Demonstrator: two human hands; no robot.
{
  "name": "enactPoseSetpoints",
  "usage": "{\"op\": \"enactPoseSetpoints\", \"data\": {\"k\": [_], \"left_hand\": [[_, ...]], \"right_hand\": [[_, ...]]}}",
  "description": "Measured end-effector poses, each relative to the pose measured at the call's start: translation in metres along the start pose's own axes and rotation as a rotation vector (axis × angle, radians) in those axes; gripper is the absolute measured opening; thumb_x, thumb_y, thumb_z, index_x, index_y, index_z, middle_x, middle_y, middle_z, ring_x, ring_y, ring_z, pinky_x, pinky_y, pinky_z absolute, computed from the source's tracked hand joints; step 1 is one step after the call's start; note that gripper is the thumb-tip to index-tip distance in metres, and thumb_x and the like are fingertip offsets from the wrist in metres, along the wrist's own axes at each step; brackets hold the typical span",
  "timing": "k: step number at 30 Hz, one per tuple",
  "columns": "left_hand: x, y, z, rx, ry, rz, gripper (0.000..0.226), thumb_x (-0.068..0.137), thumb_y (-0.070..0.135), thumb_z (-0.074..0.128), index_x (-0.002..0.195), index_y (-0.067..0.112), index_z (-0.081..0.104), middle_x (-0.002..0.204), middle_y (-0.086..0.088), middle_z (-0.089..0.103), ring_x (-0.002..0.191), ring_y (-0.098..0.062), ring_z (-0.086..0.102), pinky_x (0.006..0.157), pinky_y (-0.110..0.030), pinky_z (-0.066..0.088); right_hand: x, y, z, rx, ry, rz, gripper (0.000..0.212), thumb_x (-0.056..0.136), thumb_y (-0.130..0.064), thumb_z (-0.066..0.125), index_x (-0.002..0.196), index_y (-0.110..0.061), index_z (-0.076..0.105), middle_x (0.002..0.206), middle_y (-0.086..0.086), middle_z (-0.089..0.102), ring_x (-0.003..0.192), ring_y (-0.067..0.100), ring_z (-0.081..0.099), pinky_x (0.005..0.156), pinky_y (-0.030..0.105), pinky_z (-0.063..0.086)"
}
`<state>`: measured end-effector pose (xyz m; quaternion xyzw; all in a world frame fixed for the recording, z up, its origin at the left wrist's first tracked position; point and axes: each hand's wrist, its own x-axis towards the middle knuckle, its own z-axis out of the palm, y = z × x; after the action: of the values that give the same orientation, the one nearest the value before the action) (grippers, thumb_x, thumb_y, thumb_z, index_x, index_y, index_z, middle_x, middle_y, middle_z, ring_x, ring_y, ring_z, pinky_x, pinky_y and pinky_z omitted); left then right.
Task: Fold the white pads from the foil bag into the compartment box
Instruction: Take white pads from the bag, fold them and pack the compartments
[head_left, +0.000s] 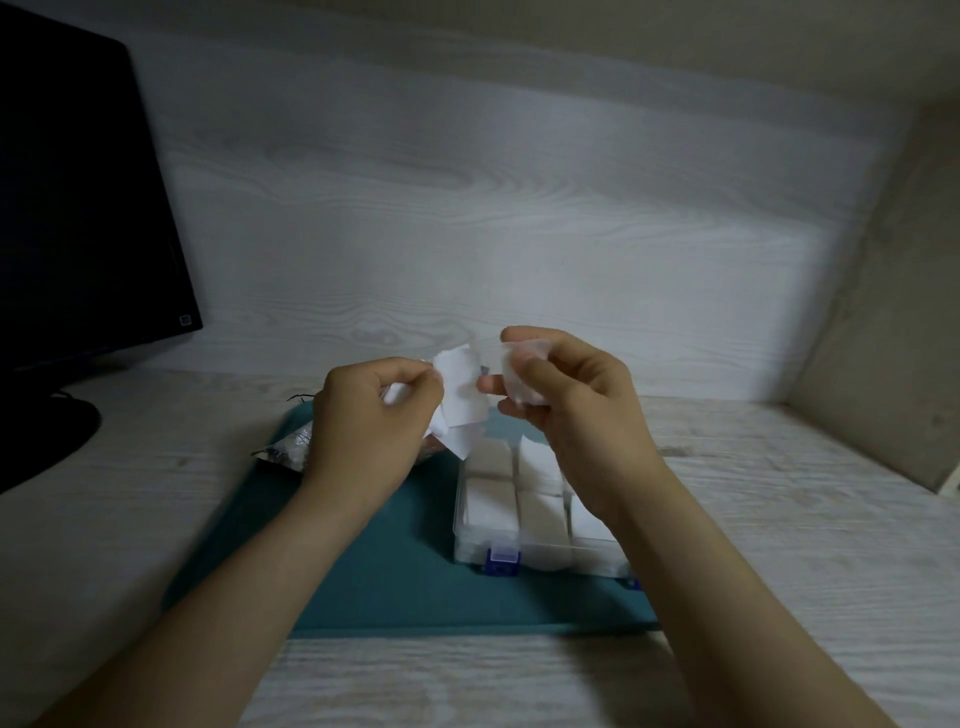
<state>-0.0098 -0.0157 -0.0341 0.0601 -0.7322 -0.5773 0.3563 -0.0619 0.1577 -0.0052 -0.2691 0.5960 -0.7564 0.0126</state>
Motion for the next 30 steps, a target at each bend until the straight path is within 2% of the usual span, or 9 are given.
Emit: {"op": "enactPoseSetpoints", "data": {"k": [2,4,6,9,13,17,19,22,30], "left_hand": [[-0.0014,0.0008,0.0,0.011,-0.027,0.006,0.017,0.096,0.016,0.071,0.084,0.021,0.083,0.081,0.007,0.079,0.076,-0.015,0.075,0.064,-0.034,0.064],[-0.0043,0.004,0.0015,-0.019,-0.065,0.0,0.02,0.098,0.012,0.069,0.084,0.018,0.083,0.08,0.002,0.078,0.068,-0.008,0.07,0.054,-0.018,0.054],[-0.0056,0.0065,0.0027,-0.052,-0.084,0.005,0.02,0.098,0.009,0.069,0.085,0.013,0.083,0.081,-0.004,0.078,0.067,-0.007,0.069,0.053,-0.014,0.052],[-0.0051,0.0063,0.003,-0.059,-0.121,0.018,0.02,0.099,0.01,0.068,0.083,0.01,0.081,0.081,-0.012,0.076,0.07,-0.014,0.068,0.056,-0.019,0.055],[-0.005,0.0069,0.0053,-0.07,-0.177,0.022,0.019,0.1,0.009,0.066,0.087,0.009,0.081,0.082,-0.012,0.076,0.076,-0.026,0.073,0.061,-0.028,0.061],[-0.0061,0.0076,0.0052,-0.148,-0.179,-0.008,0.017,0.1,0.008,0.068,0.09,0.011,0.082,0.085,-0.007,0.078,0.077,-0.014,0.075,0.062,-0.025,0.061],[-0.0061,0.0076,0.0049,-0.167,-0.179,-0.018,0.015,0.1,0.007,0.068,0.092,0.01,0.081,0.085,-0.007,0.078,0.076,-0.011,0.076,0.063,-0.025,0.062],[-0.0053,0.0081,0.0051,-0.193,-0.193,-0.028,0.013,0.101,0.009,0.068,0.095,0.008,0.081,0.087,-0.008,0.078,0.081,-0.016,0.078,0.065,-0.028,0.064],[-0.0059,0.006,0.0053,-0.231,-0.233,-0.055,0.014,0.103,0.011,0.067,0.098,0.011,0.081,0.092,-0.011,0.079,0.09,-0.024,0.079,0.071,-0.036,0.066]], "right_hand": [[-0.0008,0.0001,0.0,-0.062,-0.024,0.009,0.018,0.096,-0.007,0.072,0.113,-0.006,0.077,0.102,0.011,0.08,0.092,0.026,0.077,0.078,0.029,0.06],[-0.0011,0.0027,0.0012,-0.13,-0.008,0.021,0.017,0.091,-0.009,0.078,0.108,-0.006,0.079,0.097,0.012,0.081,0.089,0.025,0.078,0.077,0.03,0.06],[-0.0008,0.0047,0.0013,-0.148,0.019,0.045,0.017,0.088,-0.009,0.082,0.105,-0.005,0.079,0.093,0.013,0.081,0.089,0.029,0.079,0.079,0.034,0.063],[-0.0014,0.0056,0.001,-0.167,0.038,0.063,0.019,0.085,-0.01,0.085,0.101,-0.002,0.078,0.09,0.016,0.08,0.089,0.034,0.079,0.084,0.041,0.065],[-0.0022,0.0067,0.0012,-0.185,0.065,0.076,0.021,0.084,-0.012,0.086,0.094,0.003,0.075,0.086,0.019,0.079,0.084,0.033,0.078,0.077,0.034,0.065],[-0.0006,0.0076,-0.0009,-0.228,0.114,0.083,0.025,0.083,-0.018,0.088,0.088,0.002,0.075,0.089,0.024,0.075,0.074,0.021,0.073,0.067,0.021,0.059],[-0.0007,0.0075,-0.0017,-0.236,0.116,0.1,0.025,0.083,-0.02,0.088,0.086,0.001,0.075,0.09,0.024,0.075,0.072,0.019,0.072,0.065,0.019,0.058],[-0.0011,0.008,-0.0013,-0.233,0.107,0.108,0.024,0.083,-0.022,0.089,0.084,-0.002,0.075,0.092,0.027,0.074,0.075,0.023,0.072,0.069,0.024,0.059],[-0.0006,0.0083,-0.0018,-0.229,0.114,0.124,0.023,0.081,-0.02,0.09,0.083,-0.003,0.074,0.085,0.023,0.075,0.072,0.021,0.073,0.068,0.023,0.061]]}}
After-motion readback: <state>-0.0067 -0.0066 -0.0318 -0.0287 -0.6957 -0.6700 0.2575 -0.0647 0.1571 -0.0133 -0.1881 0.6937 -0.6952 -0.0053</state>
